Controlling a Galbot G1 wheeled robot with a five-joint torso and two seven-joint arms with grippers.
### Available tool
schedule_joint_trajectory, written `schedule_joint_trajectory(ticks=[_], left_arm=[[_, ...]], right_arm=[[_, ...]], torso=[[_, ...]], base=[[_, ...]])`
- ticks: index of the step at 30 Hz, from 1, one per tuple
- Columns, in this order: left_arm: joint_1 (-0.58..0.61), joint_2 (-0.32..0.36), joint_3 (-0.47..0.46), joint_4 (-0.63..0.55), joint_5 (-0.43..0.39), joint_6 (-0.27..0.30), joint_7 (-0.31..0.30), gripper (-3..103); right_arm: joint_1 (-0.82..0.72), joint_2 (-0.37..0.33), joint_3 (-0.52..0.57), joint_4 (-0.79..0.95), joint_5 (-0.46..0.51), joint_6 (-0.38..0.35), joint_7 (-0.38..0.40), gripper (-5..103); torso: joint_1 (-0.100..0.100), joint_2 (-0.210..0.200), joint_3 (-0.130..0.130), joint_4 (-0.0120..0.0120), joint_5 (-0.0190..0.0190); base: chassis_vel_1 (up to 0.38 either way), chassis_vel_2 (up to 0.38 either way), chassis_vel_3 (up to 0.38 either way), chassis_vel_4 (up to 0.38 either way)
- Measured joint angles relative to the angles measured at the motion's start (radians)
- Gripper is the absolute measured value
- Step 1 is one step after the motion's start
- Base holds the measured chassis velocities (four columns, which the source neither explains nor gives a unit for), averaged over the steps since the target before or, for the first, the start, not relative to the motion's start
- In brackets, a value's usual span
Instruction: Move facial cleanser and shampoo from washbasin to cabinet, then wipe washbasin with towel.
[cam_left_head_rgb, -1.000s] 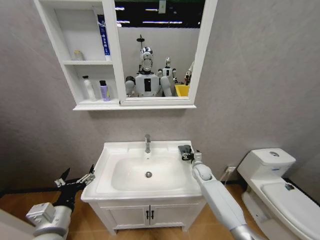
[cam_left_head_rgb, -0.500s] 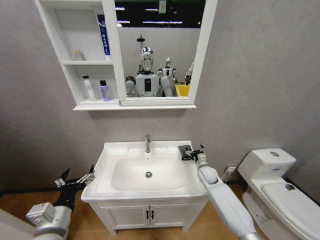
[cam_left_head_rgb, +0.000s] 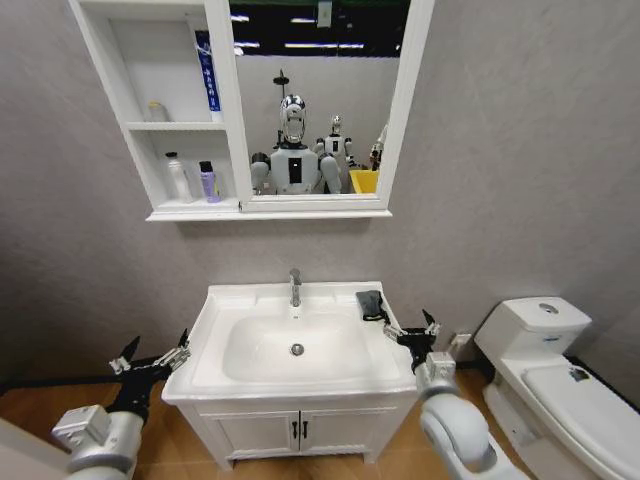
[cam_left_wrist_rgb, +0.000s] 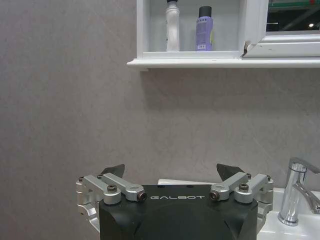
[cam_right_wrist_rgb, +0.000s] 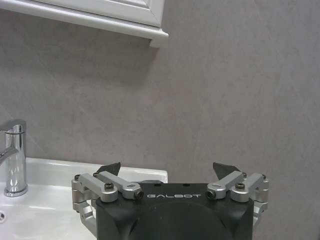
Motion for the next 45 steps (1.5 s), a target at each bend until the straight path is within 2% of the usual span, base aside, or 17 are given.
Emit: schedule_joint_trajectory(ticks=[3, 6, 23, 38, 40, 43, 45], left_arm=[[0.0, 0.0, 0.0, 0.0, 0.0, 0.0, 0.0, 100], [0.0, 0.0, 0.0, 0.0, 0.0, 0.0, 0.0, 100], [0.0, 0.0, 0.0, 0.0, 0.0, 0.0, 0.0, 100], [0.0, 0.0, 0.0, 0.0, 0.0, 0.0, 0.0, 100], [0.0, 0.0, 0.0, 0.0, 0.0, 0.0, 0.0, 100], [0.0, 0.0, 0.0, 0.0, 0.0, 0.0, 0.0, 100], [0.0, 0.0, 0.0, 0.0, 0.0, 0.0, 0.0, 100]], right_arm=[[-0.048, 0.04, -0.017, 0.025, -0.049, 0.012, 0.002, 100], [-0.061, 0.054, -0.024, 0.046, -0.056, -0.003, 0.003, 100], [-0.081, 0.058, -0.031, 0.064, -0.076, 0.003, -0.002, 100], [-0.098, 0.055, -0.022, 0.039, -0.07, 0.047, -0.028, 100], [-0.104, 0.054, -0.023, 0.037, -0.07, 0.053, -0.034, 100], [-0.106, 0.052, -0.023, 0.036, -0.07, 0.061, -0.038, 100], [-0.106, 0.048, -0.021, 0.035, -0.068, 0.065, -0.04, 100]], torso=[[0.0, 0.0, 0.0, 0.0002, 0.0002], [0.0, 0.0, 0.0, 0.0003, 0.0001], [0.0, 0.0, 0.0, 0.0002, 0.0002], [0.0, 0.0, 0.0, 0.0003, -0.0001], [0.0, 0.0, 0.0, 0.0002, 0.0011], [0.0, 0.0, 0.0, 0.0003, -0.0008], [0.0, 0.0, 0.0, 0.0002, 0.0013]], base=[[0.0, 0.0, 0.0, 0.0], [0.0, 0.0, 0.0, 0.0], [0.073, -0.098, -0.076, 0.102], [0.272, -0.307, -0.269, 0.302], [0.354, -0.379, -0.376, 0.387], [0.349, -0.397, -0.325, 0.385], [0.355, -0.382, -0.342, 0.347]])
